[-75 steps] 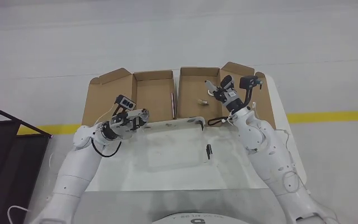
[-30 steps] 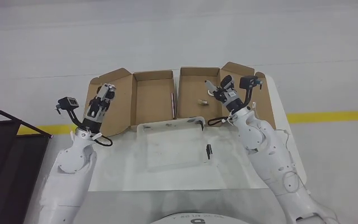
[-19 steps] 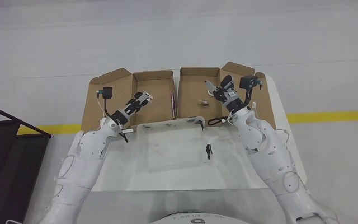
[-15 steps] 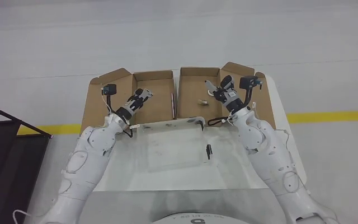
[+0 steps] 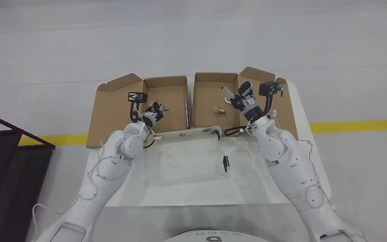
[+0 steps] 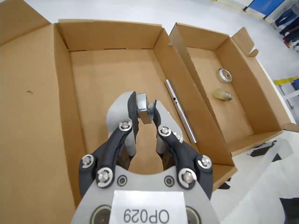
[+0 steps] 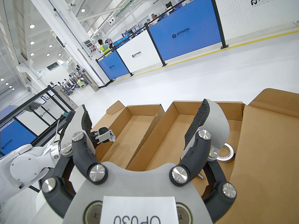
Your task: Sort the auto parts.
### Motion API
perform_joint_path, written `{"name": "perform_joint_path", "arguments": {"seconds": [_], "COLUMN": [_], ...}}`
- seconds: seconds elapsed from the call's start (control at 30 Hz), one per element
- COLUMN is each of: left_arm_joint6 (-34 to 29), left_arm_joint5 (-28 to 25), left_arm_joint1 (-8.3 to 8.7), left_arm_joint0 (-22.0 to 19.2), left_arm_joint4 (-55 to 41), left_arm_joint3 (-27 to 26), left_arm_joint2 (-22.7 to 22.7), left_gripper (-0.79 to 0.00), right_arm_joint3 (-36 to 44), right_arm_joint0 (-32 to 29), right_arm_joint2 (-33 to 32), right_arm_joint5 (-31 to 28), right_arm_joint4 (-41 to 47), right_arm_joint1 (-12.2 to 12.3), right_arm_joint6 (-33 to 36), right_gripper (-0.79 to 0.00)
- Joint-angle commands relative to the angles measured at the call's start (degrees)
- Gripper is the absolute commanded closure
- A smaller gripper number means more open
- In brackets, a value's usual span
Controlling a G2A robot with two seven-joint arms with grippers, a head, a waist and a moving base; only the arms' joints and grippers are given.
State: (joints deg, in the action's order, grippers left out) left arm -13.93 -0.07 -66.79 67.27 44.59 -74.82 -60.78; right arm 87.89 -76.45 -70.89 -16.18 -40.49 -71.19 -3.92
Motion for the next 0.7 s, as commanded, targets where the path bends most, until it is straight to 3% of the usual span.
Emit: {"name": "perform_joint_path", "arguments": {"seconds": [0.0,0.07,0.23,0.27,0.3,0.5,0.67], "left_arm_joint6": [0.37,-0.15,-1.91,-2.01,-2.08,-2.52,-5.53], "left_arm_joint5": [0.13,-0.14,-0.82,-0.91,-0.98,-2.94,-9.70], "left_arm_joint1": [-0.21,-0.38,-0.61,-0.64,-0.67,-0.57,0.13], "left_arm_joint0": [-0.47,-0.78,-1.14,-1.16,-1.15,0.13,2.74], "left_arm_joint4": [0.74,0.93,2.29,2.52,2.65,0.16,-9.20], "left_arm_joint3": [0.70,1.29,2.10,2.13,2.10,-0.20,-3.09], "left_arm_joint2": [0.43,0.72,1.31,1.32,1.29,-0.55,-5.34], "left_gripper": [-0.003,-0.037,-0.400,-0.662,-0.785,-0.785,-0.785], "right_arm_joint3": [0.00,0.00,0.00,0.00,0.00,0.00,0.00], "right_arm_joint0": [0.00,0.00,0.00,0.00,0.00,0.00,0.00], "right_arm_joint2": [0.00,0.00,0.00,0.00,0.00,0.00,0.00], "right_arm_joint5": [0.00,0.00,0.00,0.00,0.00,0.00,0.00], "right_arm_joint4": [0.00,0.00,0.00,0.00,0.00,0.00,0.00], "right_arm_joint1": [0.00,0.00,0.00,0.00,0.00,0.00,0.00], "right_arm_joint6": [0.00,0.00,0.00,0.00,0.00,0.00,0.00], "right_gripper": [-0.785,-0.785,-0.785,-0.785,-0.785,-0.785,-0.785]}}
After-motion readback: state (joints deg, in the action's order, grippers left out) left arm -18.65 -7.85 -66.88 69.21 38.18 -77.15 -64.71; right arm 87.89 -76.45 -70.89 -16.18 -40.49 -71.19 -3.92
